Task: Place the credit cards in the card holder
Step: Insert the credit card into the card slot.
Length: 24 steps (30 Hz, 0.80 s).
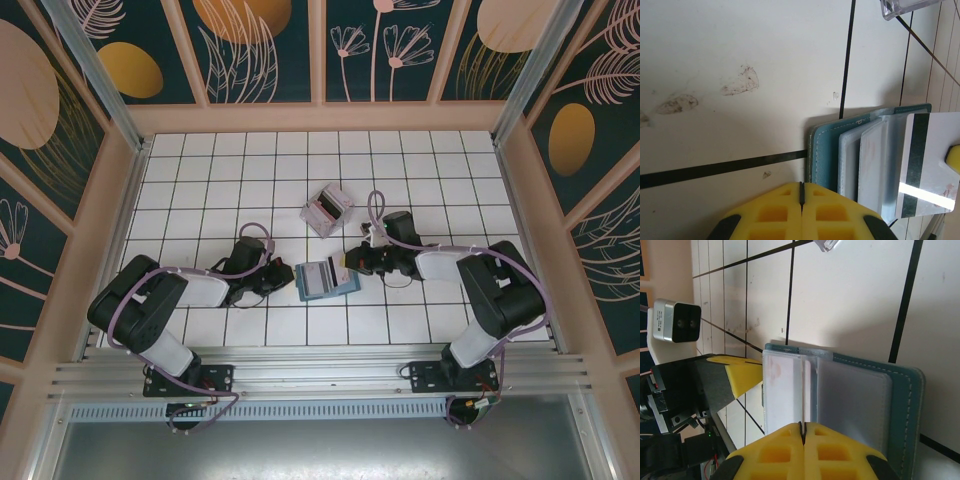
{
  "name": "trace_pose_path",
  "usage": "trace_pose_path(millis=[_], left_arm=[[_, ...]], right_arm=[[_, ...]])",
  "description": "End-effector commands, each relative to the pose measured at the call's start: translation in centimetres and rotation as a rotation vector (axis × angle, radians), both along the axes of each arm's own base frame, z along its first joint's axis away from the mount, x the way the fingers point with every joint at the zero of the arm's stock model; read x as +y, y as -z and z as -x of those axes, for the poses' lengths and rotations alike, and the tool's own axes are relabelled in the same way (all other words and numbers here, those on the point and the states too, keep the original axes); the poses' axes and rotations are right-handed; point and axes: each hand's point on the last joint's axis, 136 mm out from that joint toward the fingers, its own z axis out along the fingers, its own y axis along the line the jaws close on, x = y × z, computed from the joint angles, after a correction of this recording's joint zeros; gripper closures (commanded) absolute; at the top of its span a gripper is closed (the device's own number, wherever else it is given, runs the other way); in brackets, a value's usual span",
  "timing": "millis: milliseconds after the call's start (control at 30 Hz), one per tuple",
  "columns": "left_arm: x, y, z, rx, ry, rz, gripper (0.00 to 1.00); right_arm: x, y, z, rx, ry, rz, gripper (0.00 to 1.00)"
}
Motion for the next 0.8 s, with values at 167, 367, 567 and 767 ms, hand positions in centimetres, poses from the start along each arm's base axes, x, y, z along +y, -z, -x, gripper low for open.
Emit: trace_pose_path(millis=[167, 367, 567, 767], left_arm=[[0.3, 2.0, 2.1, 0.102, 0.021, -0.041, 0.96], [0.3, 1.9, 2.0, 0.101, 0.021, -0.04, 0.96], [0.4, 2.3, 2.2, 0.106, 0.021, -0.046, 0.96], [0.4, 2.2, 2.3, 0.105, 0.019, -0.04, 0.96]], right_arm=[[1.2, 1.3, 1.2, 0.045, -0.049, -0.027, 1.0], [1.7, 1.9, 1.3, 0.052, -0.054, -0.018, 1.0], [1.8, 2.3, 1.5, 0.068, -0.056, -0.027, 1.0], [2.4, 2.6, 1.4, 0.087, -0.049, -0.031, 1.0]])
